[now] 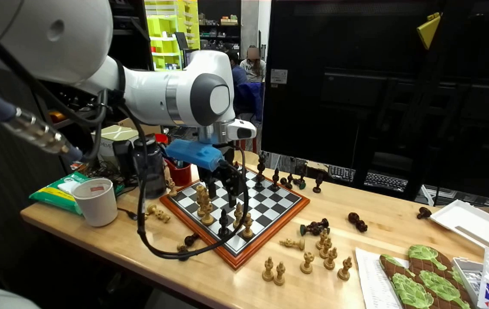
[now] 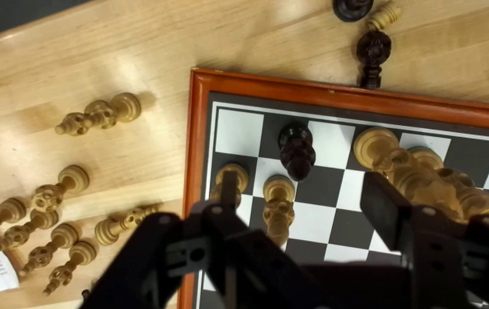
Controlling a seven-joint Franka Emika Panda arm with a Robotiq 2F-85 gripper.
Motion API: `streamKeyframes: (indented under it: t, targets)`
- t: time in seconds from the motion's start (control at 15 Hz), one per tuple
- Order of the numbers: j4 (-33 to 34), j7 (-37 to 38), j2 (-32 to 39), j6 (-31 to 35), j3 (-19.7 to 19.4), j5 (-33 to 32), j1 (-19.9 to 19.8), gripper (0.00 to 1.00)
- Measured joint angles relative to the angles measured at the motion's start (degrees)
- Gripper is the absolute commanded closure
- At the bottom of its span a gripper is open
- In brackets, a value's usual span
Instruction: Move the bishop to 8c
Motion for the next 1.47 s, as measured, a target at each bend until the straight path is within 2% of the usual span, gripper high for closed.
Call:
streamKeyframes:
  t: [0.47,0.6,0.73,1.2,1.27,1.33,1.47]
  targets:
    - [-3.26,-2.85,2.79,7.18,-2.07,2.62,0.00,0.00]
    - [-3.82,-3.61,3.82,9.05,-2.49,3.31,0.00,0.27]
    - [-4.21,-4.46,4.56,10.26,-2.87,3.93,0.00,0.39]
    - [-4.62,-6.88,5.78,11.42,-3.55,5.67,0.01,0.93]
    - [-4.62,-6.95,5.88,11.42,-3.56,5.67,0.01,0.98]
    - [-4.53,-6.98,5.88,11.44,-3.57,5.69,0.02,0.94]
    - [-4.48,-7.00,5.86,11.44,-3.57,5.69,0.03,0.94]
